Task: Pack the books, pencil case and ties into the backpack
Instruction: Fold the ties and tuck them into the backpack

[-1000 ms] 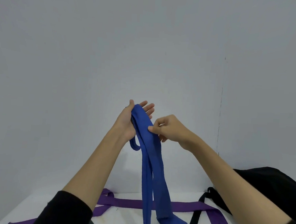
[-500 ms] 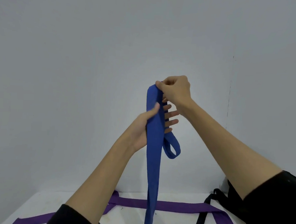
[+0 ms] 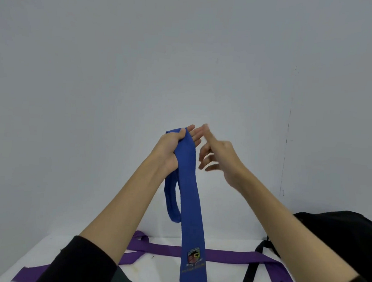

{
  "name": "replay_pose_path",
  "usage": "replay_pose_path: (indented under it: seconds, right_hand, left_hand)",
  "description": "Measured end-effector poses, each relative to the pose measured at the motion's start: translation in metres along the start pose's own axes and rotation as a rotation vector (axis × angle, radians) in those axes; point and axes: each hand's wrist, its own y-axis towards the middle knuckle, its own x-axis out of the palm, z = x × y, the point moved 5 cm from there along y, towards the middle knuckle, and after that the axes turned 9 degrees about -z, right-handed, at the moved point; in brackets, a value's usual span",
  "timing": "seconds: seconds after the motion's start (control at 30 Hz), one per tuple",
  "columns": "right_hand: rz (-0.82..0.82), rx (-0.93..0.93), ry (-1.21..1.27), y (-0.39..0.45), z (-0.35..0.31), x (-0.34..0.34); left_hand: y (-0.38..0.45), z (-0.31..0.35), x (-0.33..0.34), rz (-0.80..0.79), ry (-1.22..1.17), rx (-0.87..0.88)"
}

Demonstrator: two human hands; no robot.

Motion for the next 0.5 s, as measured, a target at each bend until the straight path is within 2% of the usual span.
replay_pose_path:
  seconds: [0.1, 0.27, 0.4, 0.5]
  right_hand:
    - [-0.12, -0.04, -0.04, -0.003, 0.014, 0.018]
    - [-0.062, -0.096, 0.006, 0.0, 0.01, 0.018]
    - [-0.16, -0.043, 0.168, 0.002, 0.013, 0.021]
    - [-0.148, -0.029, 0.218, 0.003, 0.013, 0.022]
  left_hand:
    - [0.003, 0.002, -0.001, 0.021, -0.035, 0.016]
    - [0.003, 0.002, -0.005, 0.015, -0.003, -0.009]
    - [0.003, 0.003, -0.006, 0.009, -0.02, -0.009]
    - [0.004, 0.005, -0.007, 0.026, -0.012, 0.006]
